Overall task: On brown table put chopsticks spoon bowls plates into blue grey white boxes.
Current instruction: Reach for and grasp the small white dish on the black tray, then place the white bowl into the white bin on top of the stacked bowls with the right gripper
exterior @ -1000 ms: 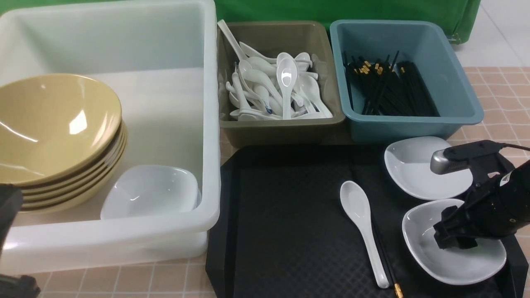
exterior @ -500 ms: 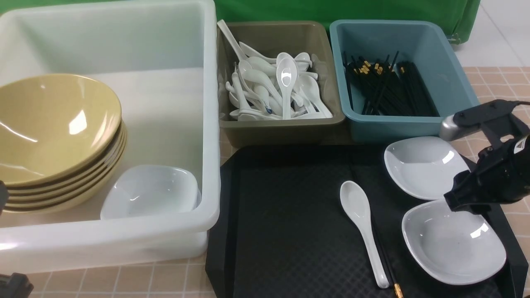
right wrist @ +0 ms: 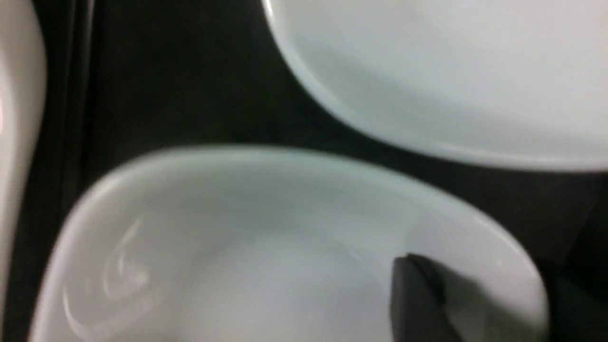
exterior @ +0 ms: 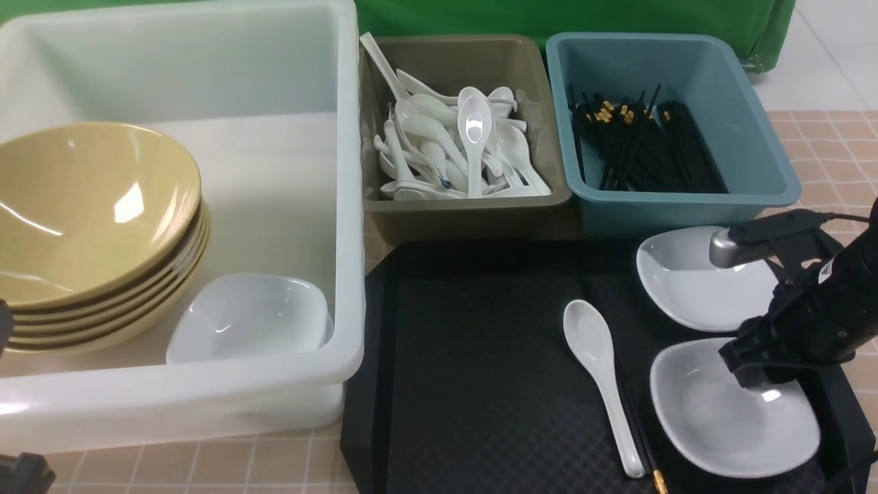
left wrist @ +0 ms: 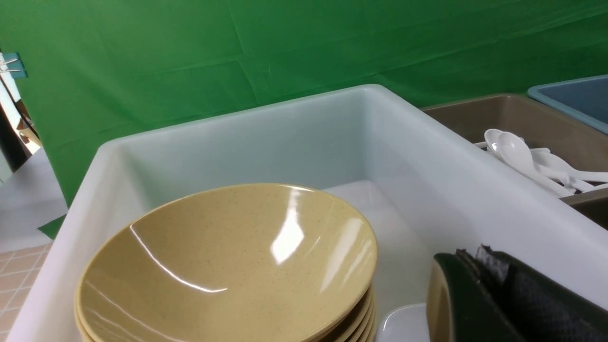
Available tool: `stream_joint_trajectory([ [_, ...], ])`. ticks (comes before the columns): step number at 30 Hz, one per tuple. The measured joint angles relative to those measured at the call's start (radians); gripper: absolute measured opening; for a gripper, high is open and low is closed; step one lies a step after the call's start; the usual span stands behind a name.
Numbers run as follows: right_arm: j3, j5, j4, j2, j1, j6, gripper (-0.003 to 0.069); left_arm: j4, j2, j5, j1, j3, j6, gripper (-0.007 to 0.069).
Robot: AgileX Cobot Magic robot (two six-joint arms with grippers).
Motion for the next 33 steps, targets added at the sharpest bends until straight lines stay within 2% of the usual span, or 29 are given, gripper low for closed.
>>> stream_joint_trajectory([
  [2,-0.011,0.041,0.013,-0.017,0.0,0.0,0.0211,0.0,0.0,0.0,0.0,0.0,0.0,0.0001],
  [6,-0.041,0.098,0.056,-0.073,0.0,-0.024,0.0153,0.0,0.0,0.0,0.0,0.0,0.0,0.0001],
  [9,-0.083,0.155,0.136,-0.145,0.001,-0.08,0.009,0.0,0.0,-0.001,0.0,0.0,0.0,0.0001],
  [16,-0.241,0.249,0.279,-0.275,0.001,-0.145,0.0082,0.0,-0.003,-0.002,0.0,0.001,0.0,0.0001],
  [17,-0.271,0.253,0.343,-0.283,0.001,-0.163,0.0082,0.0,-0.011,-0.002,0.0,0.001,0.0,0.0001],
  [18,-0.28,0.253,0.354,-0.284,0.001,-0.166,0.0082,0.0,-0.012,-0.002,0.0,0.001,0.0,0.0001],
  [20,-0.316,0.227,0.514,-0.286,0.018,-0.236,0.0082,-0.005,-0.019,-0.004,0.0,0.001,-0.003,0.0001],
  [22,-0.332,0.163,0.692,-0.278,0.064,-0.342,0.0082,-0.01,-0.02,-0.004,0.0,0.001,-0.011,0.0001],
  [24,-0.337,0.062,0.88,-0.252,0.167,-0.468,0.0082,-0.011,-0.02,-0.006,0.0,0.001,-0.019,0.0001],
  [25,-0.337,0.052,0.896,-0.249,0.167,-0.48,0.0082,-0.011,-0.02,-0.007,0.0,0.001,-0.019,0.0001],
  [26,-0.339,-0.027,1.002,-0.219,0.25,-0.564,0.0082,-0.012,-0.02,-0.007,0.0,0.002,-0.022,0.0001],
  [27,-0.339,-0.05,1.031,-0.209,0.271,-0.589,0.0082,-0.014,-0.02,-0.007,0.0,0.002,-0.022,0.0001],
  [28,-0.339,-0.155,1.159,-0.154,0.353,-0.711,0.0082,-0.015,-0.02,-0.007,0.0,0.002,-0.026,0.0001],
  [29,-0.341,-0.207,1.222,-0.119,0.4,-0.783,0.0082,-0.015,-0.02,-0.007,0.0,0.002,-0.026,0.0001],
  [30,-0.342,-0.207,1.233,-0.119,0.409,-0.798,0.0082,-0.015,-0.02,-0.007,0.0,0.002,-0.027,0.0001],
  [31,-0.353,-0.267,1.294,-0.064,0.464,-0.892,0.0082,-0.015,-0.02,-0.007,0.0,0.002,-0.028,0.0001],
  [33,-0.384,-0.306,1.34,0.033,0.532,-0.993,0.0082,-0.015,-0.02,-0.007,0.0,0.002,-0.028,0.0001],
])
